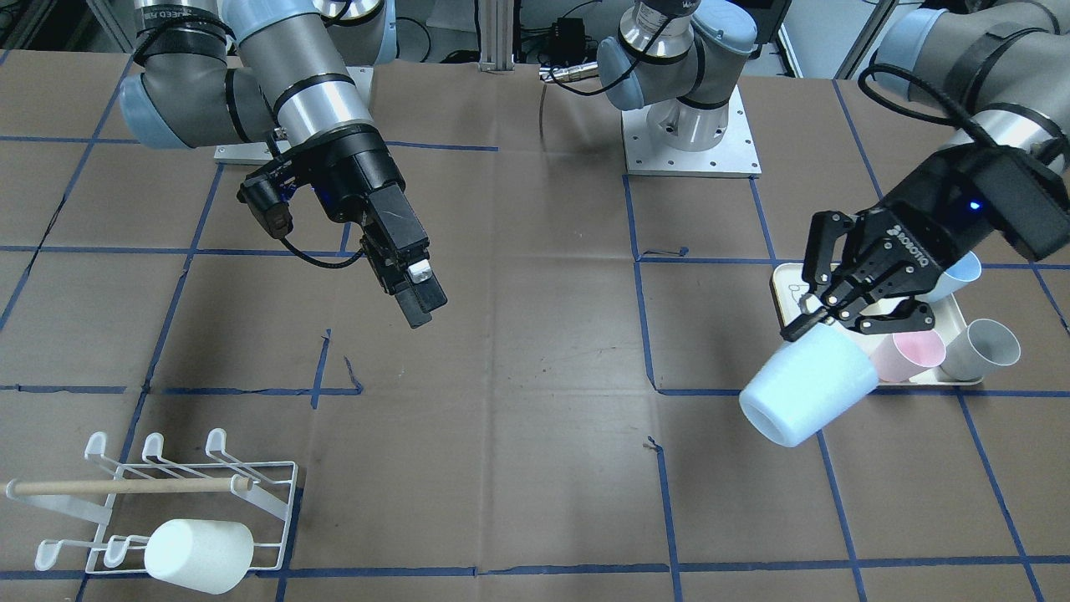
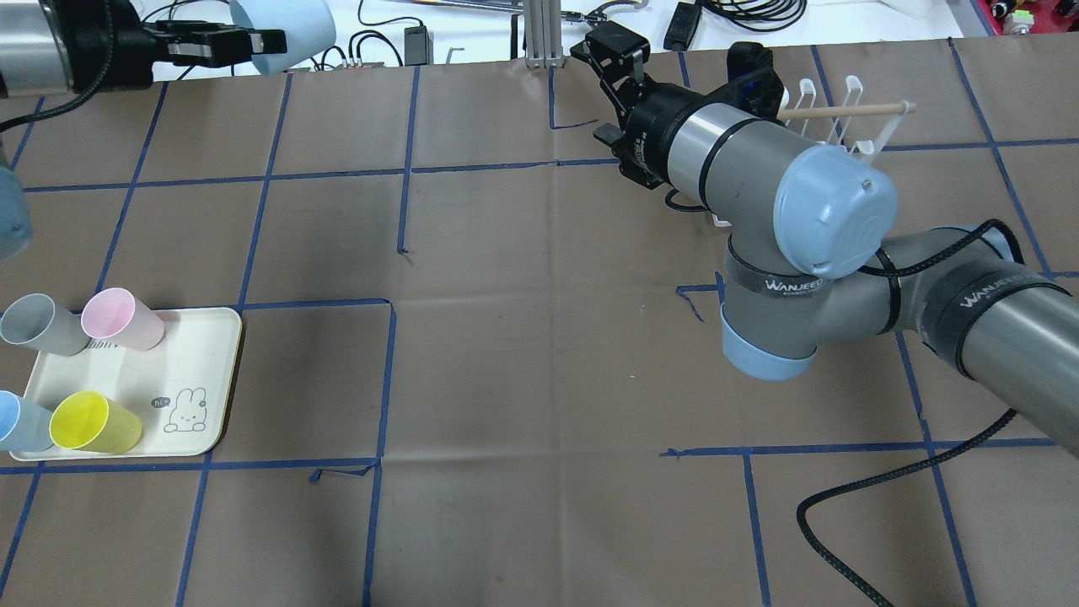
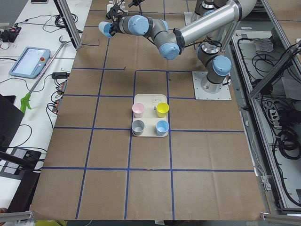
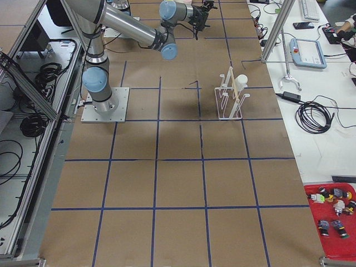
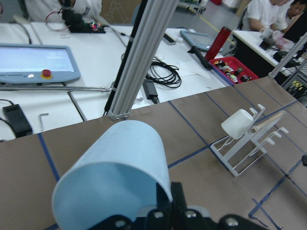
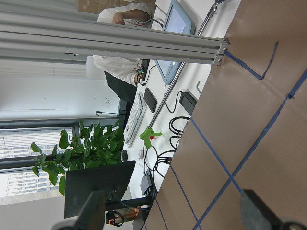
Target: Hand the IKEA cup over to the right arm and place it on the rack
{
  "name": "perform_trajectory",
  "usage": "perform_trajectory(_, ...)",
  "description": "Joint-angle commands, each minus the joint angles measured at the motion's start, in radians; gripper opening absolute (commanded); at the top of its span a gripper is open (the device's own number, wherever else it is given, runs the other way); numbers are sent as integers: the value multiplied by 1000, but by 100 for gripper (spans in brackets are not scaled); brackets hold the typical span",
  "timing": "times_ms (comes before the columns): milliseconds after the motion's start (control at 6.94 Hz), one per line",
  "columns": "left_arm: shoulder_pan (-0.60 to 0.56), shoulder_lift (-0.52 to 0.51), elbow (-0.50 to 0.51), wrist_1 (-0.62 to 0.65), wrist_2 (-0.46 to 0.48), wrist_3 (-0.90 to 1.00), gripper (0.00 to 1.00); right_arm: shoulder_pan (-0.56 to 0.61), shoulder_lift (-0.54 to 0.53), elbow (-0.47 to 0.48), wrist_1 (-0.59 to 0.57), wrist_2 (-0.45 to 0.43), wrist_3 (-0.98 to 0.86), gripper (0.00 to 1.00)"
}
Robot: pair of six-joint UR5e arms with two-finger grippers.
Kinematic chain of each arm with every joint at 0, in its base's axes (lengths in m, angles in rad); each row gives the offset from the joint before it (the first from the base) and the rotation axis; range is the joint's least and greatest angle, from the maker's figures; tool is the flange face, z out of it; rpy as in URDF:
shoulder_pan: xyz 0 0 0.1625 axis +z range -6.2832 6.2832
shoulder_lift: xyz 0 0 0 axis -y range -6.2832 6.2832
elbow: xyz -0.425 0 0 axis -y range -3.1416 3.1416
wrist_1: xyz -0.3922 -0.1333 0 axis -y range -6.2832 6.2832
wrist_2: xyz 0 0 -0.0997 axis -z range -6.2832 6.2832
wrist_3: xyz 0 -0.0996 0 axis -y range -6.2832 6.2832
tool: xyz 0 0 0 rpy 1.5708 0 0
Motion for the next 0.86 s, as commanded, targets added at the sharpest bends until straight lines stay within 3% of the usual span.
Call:
perform_trajectory(0, -60, -10, -134, 240, -64, -1, 0, 0, -6, 6, 0, 1, 64, 100)
perform_trajectory(288, -65, -72, -225, 471, -143, -15, 0, 5, -3, 6, 0, 2, 138, 100)
perform_trajectory(720, -126, -134, -224, 611, -142, -84, 0, 5, -3, 6, -2, 1, 146, 100)
